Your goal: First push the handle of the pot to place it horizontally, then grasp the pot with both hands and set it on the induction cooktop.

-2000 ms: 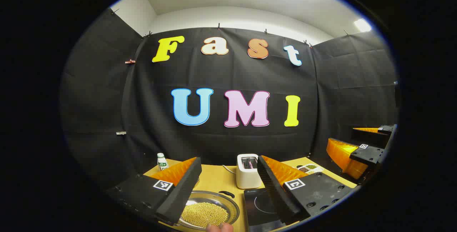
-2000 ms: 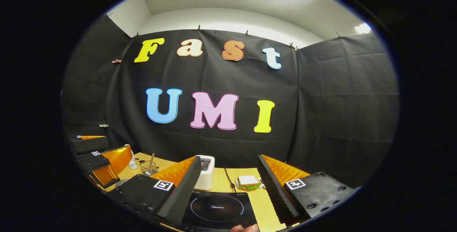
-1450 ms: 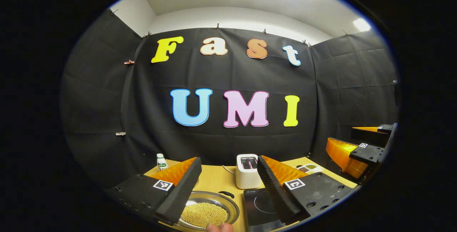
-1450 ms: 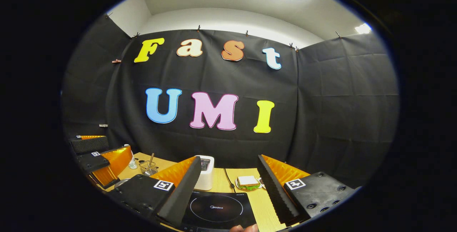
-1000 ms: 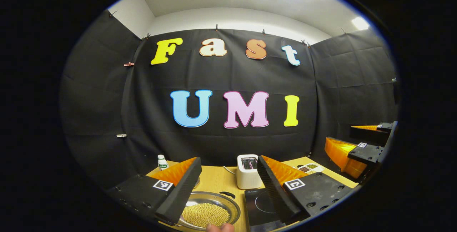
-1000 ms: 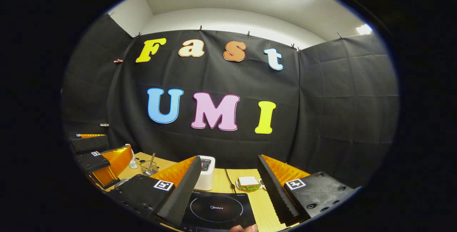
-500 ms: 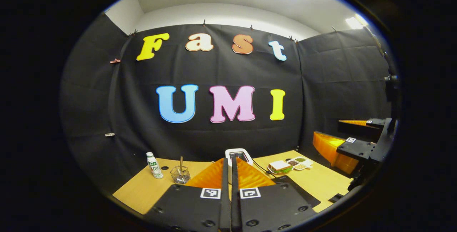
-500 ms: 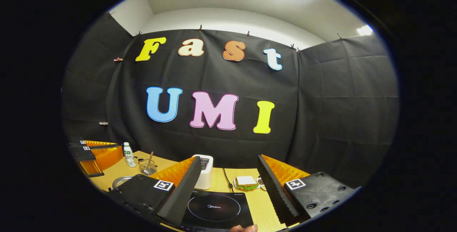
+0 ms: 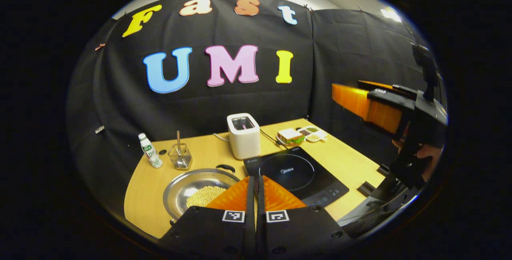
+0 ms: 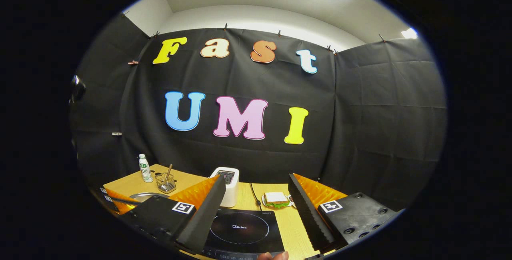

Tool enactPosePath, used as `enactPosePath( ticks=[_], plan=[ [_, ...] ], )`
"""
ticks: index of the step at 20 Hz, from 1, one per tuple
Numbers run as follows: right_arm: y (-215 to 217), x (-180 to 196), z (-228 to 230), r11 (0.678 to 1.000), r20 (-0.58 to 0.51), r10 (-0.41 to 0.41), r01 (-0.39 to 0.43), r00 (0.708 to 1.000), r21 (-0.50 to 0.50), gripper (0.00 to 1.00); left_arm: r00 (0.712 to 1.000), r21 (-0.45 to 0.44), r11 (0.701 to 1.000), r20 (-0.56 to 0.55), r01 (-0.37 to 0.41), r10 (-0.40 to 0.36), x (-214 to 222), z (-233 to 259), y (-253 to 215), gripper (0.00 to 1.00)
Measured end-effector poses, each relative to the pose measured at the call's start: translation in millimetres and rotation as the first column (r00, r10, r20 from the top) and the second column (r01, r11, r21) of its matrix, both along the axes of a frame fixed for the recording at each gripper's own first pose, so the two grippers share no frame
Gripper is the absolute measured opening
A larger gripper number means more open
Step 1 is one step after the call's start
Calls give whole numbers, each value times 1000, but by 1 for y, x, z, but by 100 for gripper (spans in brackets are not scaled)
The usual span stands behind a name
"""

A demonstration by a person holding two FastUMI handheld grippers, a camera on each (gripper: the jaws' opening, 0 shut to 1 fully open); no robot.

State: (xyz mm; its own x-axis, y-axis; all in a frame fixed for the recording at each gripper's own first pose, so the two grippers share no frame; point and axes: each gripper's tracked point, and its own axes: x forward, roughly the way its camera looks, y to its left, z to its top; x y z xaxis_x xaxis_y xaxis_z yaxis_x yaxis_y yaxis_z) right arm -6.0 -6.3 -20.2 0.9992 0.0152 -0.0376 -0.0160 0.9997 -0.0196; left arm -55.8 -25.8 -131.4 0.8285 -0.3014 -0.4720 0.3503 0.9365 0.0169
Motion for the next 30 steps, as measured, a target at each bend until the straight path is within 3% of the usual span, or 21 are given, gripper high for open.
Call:
enactPosePath(
  ticks=[3, 6, 8, 12, 23, 26, 30],
  plan=[
    [0, 0, -5, 1000, -11, 2, -2, 1000, 2, 98, 993, 51, 999, -118, 6, 0, -18, -35, 24, 5],
    [-1, -2, -11, 1000, -24, 1, -1, 1000, 4, 98, 968, 78, 996, -249, 36, -16, -37, -66, 43, 5],
    [-1, -2, -14, 1000, -29, 0, 0, 1000, 1, 98, 938, 81, 996, -345, 43, -12, -49, -88, 56, 5],
    [-1, -3, -15, 1000, -31, 3, -3, 1000, -7, 98, 850, 73, 997, -527, 25, 17, -62, -134, 88, 6],
    [-19, -2, -14, 1000, -25, -24, 23, 999, -18, 98, 714, 83, 997, -698, 2, 57, -50, -194, 143, 5],
    [-24, 0, -16, 999, -31, -33, 33, 999, -20, 98, 703, 98, 995, -706, -17, 82, -43, -201, 151, 5],
    [-29, 1, -20, 999, -38, -43, 42, 998, -29, 98, 714, 130, 991, -691, -27, 110, -32, -203, 164, 5]
  ],
)
